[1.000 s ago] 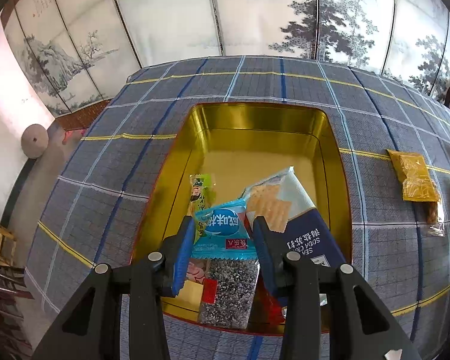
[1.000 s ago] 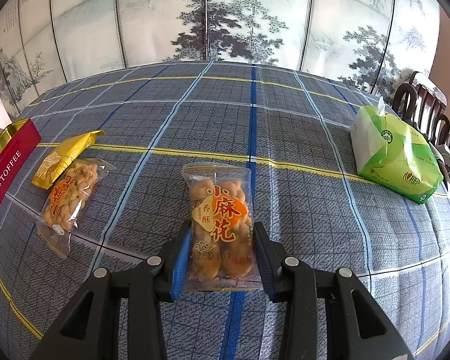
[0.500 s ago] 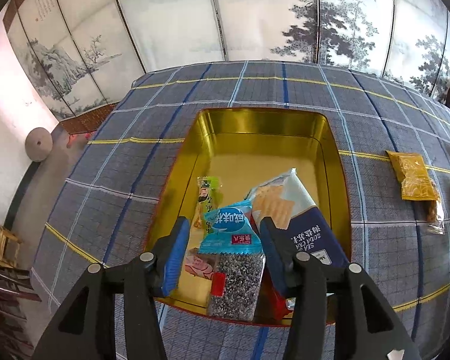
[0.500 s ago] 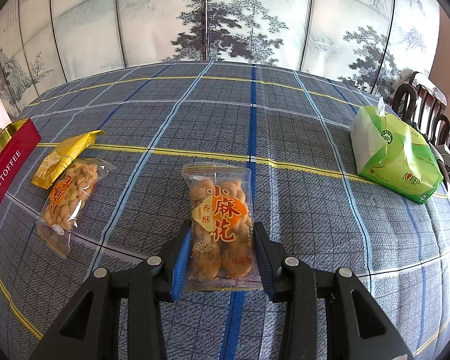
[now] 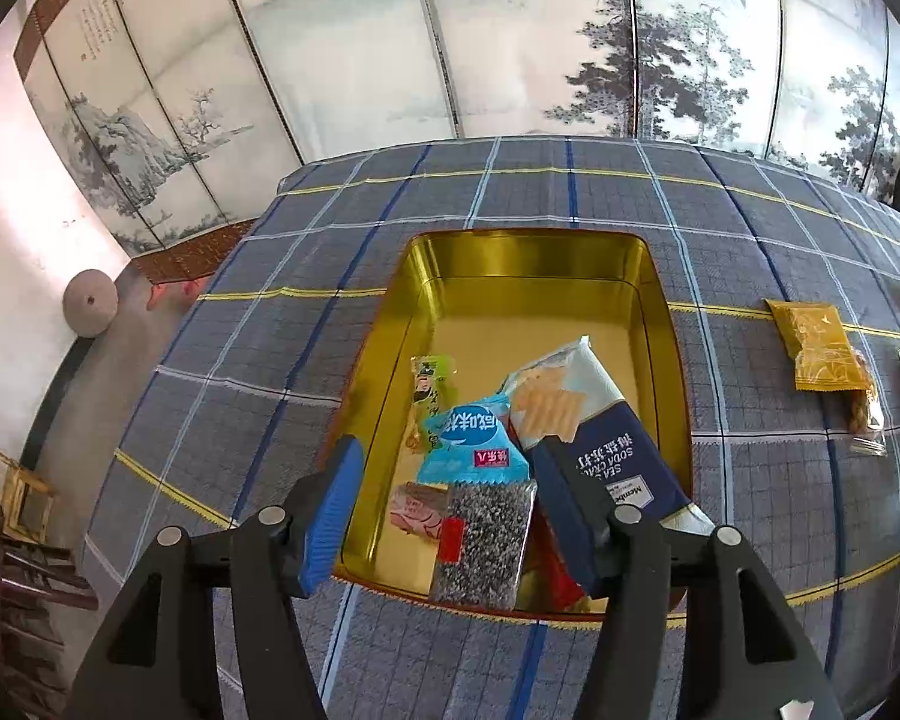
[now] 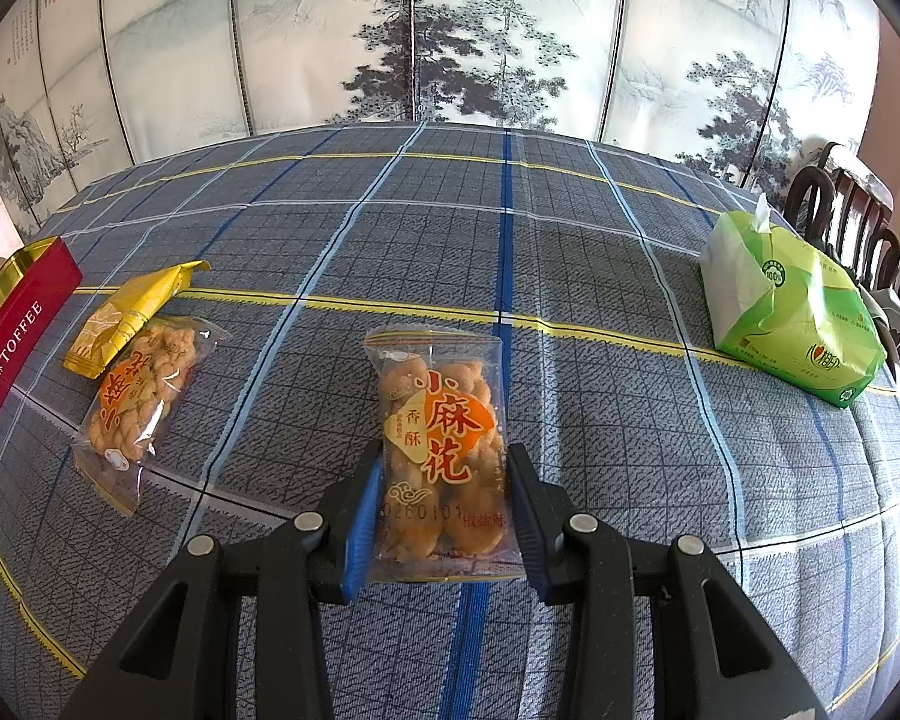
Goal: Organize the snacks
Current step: 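Open the left gripper to drop the blue-teal packet into the tin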
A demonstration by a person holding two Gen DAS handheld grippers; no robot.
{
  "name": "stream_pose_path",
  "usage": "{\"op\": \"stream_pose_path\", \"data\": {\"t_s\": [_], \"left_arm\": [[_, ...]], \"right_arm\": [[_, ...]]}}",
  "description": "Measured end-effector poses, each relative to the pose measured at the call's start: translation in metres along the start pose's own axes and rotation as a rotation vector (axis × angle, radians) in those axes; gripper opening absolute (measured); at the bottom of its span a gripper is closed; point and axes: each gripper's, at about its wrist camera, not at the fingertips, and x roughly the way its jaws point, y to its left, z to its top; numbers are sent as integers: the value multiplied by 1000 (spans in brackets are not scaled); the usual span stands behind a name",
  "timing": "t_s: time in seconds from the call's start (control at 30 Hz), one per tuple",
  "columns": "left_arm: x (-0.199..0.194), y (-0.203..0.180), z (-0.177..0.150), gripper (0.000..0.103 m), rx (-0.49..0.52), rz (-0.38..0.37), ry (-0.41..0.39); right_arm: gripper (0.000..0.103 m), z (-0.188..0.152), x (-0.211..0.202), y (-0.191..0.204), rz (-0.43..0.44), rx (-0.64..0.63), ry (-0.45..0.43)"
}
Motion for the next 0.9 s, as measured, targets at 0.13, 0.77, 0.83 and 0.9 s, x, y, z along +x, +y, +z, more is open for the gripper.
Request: {"op": "stream_pose_path", "data": {"t_s": [0.13, 0.77, 0.83, 0.9], "left_arm": [[-4, 1, -3, 61, 8, 21, -4], [-12, 10, -13, 72, -28, 27, 4], [-13, 11, -14, 73, -31, 28, 2], [-13, 11, -16, 75, -37, 28, 3]], "right_arm": [[39, 0, 1, 3, -3, -1, 0], [39, 5, -11, 7, -37, 58, -10], [39, 9, -19, 11, -34, 59, -24], [39, 13, -26, 15, -23, 58, -34]]}}
